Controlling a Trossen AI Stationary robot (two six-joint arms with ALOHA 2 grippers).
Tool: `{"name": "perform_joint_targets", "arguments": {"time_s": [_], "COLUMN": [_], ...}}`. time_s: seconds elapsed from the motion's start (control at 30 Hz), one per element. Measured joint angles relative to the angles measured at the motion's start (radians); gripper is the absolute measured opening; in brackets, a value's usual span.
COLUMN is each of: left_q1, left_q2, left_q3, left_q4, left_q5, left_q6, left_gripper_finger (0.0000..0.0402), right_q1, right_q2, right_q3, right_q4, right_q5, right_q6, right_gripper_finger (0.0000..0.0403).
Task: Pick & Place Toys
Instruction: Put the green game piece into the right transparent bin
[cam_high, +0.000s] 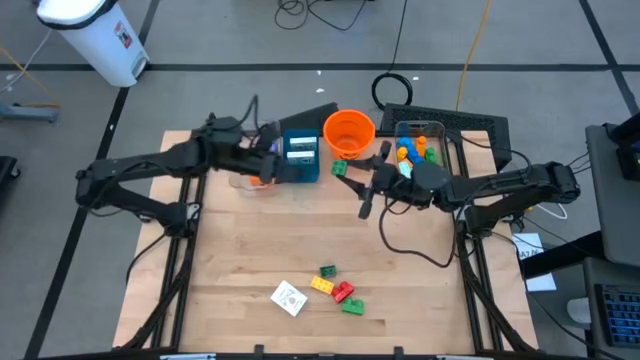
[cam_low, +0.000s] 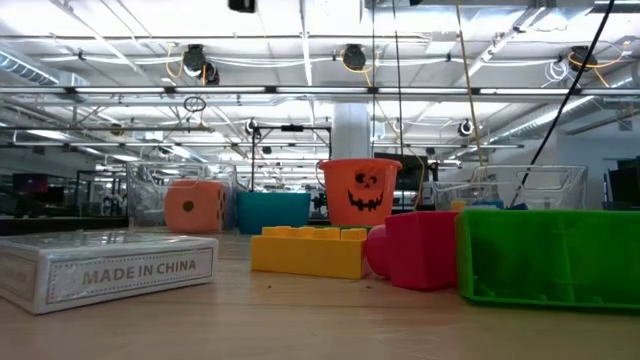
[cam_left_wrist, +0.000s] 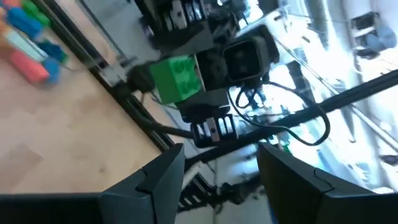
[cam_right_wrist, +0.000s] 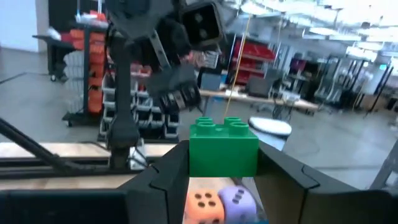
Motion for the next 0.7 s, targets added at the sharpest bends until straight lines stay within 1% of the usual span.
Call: {"name": "perform_joint_targets", "arguments": {"time_s": [0.1, 0.3, 0.4, 0.53, 0.7], "left_q1": [0.011, 0.028, 0.038, 0.054, 0.070], "left_q2": [0.061, 0.158, 0.183, 0.185, 0.185], "left_q3": [0.000, -0.001, -0.001, -0.001, -0.001], "left_q4": [0.090, 0.285, 0.294, 0.280, 0.283], "left_q5": [0.057, 0.095, 0.102, 0.111, 0.115], "left_q6": [-0.031, -0.058, -0.055, -0.047, -0.032], "left_gripper_finger": [0.0212, 0.0212, 0.0212, 0.0212, 0.0212], "right_q1": [0.000, 0.000, 0.001, 0.001, 0.001], "right_q2": [0.000, 0.000, 0.000, 0.001, 0.000], "right_q3": [0.000, 0.000, 0.000, 0.000, 0.000], "right_q4": [0.022, 0.035, 0.038, 0.070, 0.119], "right_q5": [0.000, 0.000, 0.004, 0.023, 0.019], "right_q6": [-0.004, 0.001, 0.002, -0.008, -0.030], "right_gripper_finger": [0.0145, 0.0150, 0.0148, 0.0145, 0.0150]}}
